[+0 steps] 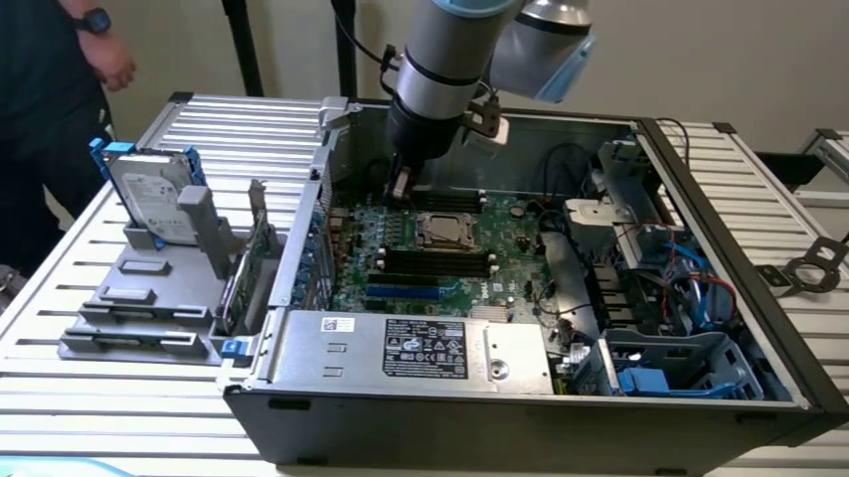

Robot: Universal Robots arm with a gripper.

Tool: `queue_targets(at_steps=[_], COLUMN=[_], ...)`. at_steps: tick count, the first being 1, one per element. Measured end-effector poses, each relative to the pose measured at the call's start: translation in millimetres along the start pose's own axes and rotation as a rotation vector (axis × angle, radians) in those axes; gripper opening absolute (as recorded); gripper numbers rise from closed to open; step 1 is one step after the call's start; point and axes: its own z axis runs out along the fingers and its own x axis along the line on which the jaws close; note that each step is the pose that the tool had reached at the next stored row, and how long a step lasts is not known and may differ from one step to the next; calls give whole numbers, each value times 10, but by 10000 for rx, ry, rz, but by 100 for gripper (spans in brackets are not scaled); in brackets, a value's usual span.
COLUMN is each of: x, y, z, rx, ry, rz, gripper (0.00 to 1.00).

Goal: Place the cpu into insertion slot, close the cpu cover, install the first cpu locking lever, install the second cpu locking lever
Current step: 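Install the first cpu locking lever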

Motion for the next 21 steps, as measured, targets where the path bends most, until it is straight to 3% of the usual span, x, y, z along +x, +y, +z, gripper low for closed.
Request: queue_targets(at_steps=[5,10,13,18,21], x=[-2,-15,-16,-14,-19], y=[-7,-66,-72,-82,-91], z=[4,23,21,-25,-70], rx=[-80,-124,-152,-128,-102], ry=[149,228,326,534,613], rz=[655,1023,1321,1681,1779], gripper=[11,11,11,11,11])
